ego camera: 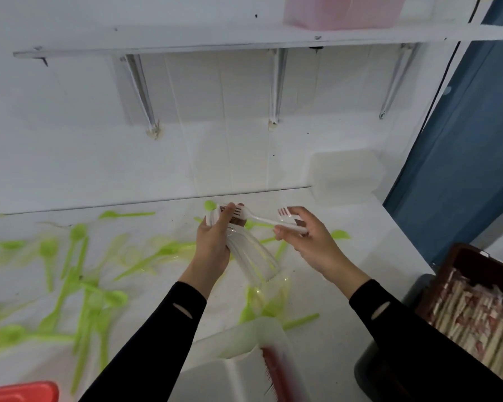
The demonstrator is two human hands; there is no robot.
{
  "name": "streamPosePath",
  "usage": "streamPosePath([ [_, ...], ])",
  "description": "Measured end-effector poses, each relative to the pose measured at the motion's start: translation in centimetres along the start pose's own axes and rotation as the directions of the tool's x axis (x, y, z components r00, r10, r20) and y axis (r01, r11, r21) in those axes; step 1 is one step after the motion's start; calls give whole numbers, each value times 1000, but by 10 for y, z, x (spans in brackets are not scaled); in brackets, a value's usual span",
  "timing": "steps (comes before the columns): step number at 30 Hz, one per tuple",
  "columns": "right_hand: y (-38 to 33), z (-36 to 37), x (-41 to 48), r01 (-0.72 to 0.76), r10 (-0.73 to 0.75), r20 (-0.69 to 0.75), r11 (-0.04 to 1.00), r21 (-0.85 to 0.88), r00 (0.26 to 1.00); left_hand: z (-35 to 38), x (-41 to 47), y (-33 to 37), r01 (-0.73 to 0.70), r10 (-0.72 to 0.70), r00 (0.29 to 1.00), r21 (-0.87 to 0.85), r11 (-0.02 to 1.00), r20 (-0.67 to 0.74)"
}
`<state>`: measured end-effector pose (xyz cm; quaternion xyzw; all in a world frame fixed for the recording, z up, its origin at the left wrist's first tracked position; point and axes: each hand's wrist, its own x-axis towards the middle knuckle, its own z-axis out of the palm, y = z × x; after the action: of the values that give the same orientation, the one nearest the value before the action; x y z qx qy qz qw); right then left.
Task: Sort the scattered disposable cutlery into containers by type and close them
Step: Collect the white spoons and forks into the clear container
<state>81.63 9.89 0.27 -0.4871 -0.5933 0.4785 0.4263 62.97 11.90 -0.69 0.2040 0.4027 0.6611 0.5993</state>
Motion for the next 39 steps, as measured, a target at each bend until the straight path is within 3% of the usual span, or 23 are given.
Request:
streamPosePath([
  [3, -4, -3, -2, -28, 31, 41, 998, -58, 999, 4, -5, 2, -4, 6, 999, -30, 1000, 54],
  [6, -6, -2, -4, -165, 161, 153, 986, 15, 975, 6, -11, 5, 11, -4, 995, -62, 998, 104],
  [9, -11, -1, -8, -355, 304, 374, 932, 72, 876, 7, -13, 7, 24, -16, 992, -56, 998, 126],
  [12, -16, -2, -12, -448, 368, 510, 893, 38, 778, 6, -13, 5, 44, -38, 984, -31, 999, 175],
  [17, -21, -14, -12, -556, 395, 656, 830, 46, 643, 8, -12, 8, 81, -56, 971, -100, 992, 232],
  [21, -22, -15, -11, -595, 436, 676, 803, 4, 594, 9, -10, 10, 75, -44, 973, -131, 989, 225],
  [25, -11, -17, -2, -646, 529, 545, 763, 31, 651, 3, -3, 8, 27, -16, 996, -127, 992, 92],
  [29, 6, -18, 6, -618, 606, 134, 783, 74, 784, -1, -1, 4, 28, -26, 999, -60, 998, 28],
  [31, 7, -15, 6, -500, 502, -17, 863, 77, 865, 1, -4, -3, 42, -45, 998, 50, 998, 47],
  [34, 2, -2, 2, -284, 296, -67, 948, 145, 953, 4, -11, -10, 72, -100, 985, 193, 979, 140],
  [39, 9, 15, -5, 54, -57, -12, 984, -171, 998, 8, -18, -7, 79, -156, 956, 294, 953, 249],
])
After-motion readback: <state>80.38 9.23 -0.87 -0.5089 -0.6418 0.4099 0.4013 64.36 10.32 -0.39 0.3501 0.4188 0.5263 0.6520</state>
